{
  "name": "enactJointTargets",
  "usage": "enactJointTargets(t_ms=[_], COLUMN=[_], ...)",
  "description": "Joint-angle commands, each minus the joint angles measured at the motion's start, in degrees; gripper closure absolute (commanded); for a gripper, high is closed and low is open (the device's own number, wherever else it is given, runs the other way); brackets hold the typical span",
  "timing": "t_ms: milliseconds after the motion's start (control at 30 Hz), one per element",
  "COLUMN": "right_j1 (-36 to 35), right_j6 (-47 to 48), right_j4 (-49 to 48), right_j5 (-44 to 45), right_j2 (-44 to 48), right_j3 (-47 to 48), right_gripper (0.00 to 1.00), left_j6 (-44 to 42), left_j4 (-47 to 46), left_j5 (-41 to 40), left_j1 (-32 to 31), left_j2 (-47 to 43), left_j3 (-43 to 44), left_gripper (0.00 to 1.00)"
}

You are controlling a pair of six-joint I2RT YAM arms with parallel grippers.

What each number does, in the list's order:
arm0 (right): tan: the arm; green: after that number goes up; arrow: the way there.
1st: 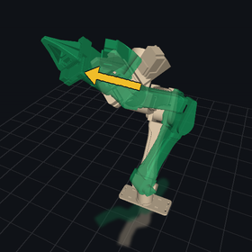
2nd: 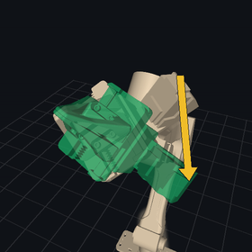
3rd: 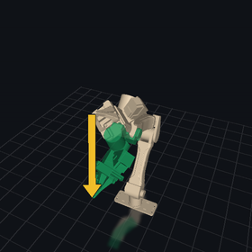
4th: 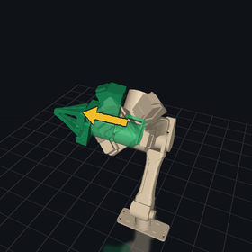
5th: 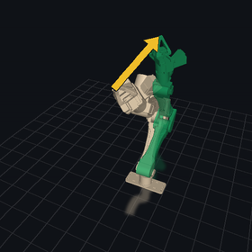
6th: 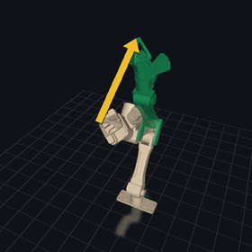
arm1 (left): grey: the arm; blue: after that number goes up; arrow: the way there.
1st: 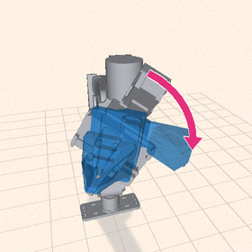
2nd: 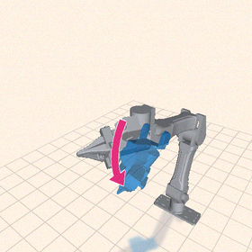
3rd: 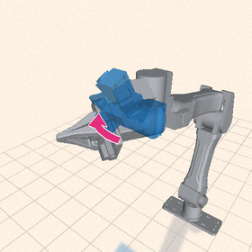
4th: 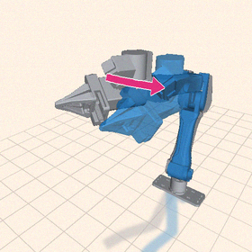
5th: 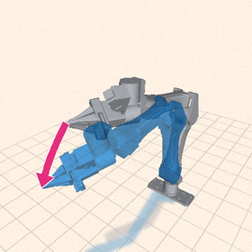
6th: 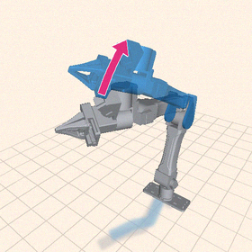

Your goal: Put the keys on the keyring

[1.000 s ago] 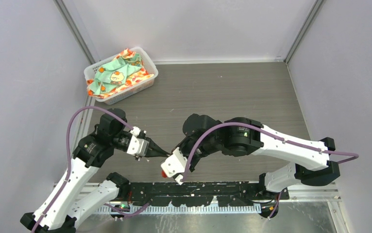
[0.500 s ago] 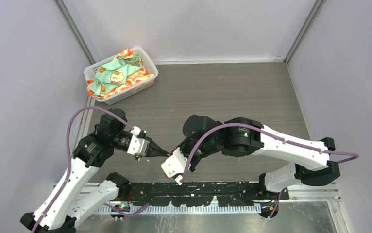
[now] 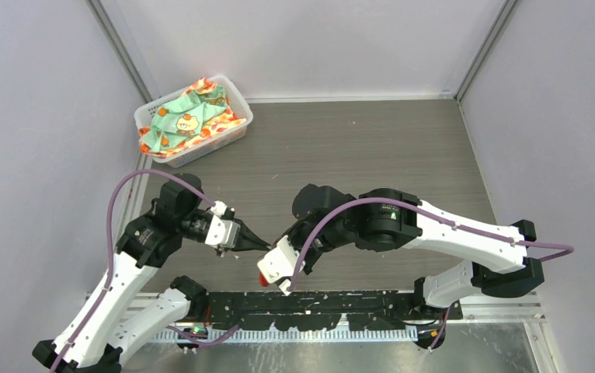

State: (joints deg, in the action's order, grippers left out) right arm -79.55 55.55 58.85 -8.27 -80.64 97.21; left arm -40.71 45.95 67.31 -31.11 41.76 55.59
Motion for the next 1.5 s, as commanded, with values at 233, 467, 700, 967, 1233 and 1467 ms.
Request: enactJointTargets(t_ms=[233, 467, 700, 967, 1233, 1467], right_j1=[-0.7, -0.8, -0.8, -0.7, -0.8, -0.7], right_j6=[-0.4, -1.5, -2.6, -3.9, -4.8, -4.7], right_j4=[-1.1, -2.1, -2.6, -3.8, -4.2, -3.5], right_j5=[-0.9, 1.7, 3.1, 4.9, 3.3, 2.8], right_j2=[0.3, -0.5, -0.7, -0.7, -0.5, -0.2], right_j3=[2.4, 2.6, 2.4, 3.2, 3.3, 3.0], right_gripper=[0.99, 0.99, 0.99, 0.99, 0.99, 0.99], left_j6=[6.7, 5.1, 2.9, 2.4, 2.9, 4.6], left_j4=[-4.2, -4.2, -4.1, -4.1, -4.1, -5.5], left_j5=[-0.8, -0.7, -1.6, -2.0, -3.4, -3.6], left_j1=[-0.2, -0.2, -0.3, -0.4, -0.7, -0.7], left_j2=[-0.2, -1.2, -2.2, -1.9, -0.8, -0.7], left_j3=[2.2, 1.6, 1.0, 1.0, 1.7, 1.7], left_gripper=[1.0, 1.0, 1.0, 1.0, 1.0, 1.0])
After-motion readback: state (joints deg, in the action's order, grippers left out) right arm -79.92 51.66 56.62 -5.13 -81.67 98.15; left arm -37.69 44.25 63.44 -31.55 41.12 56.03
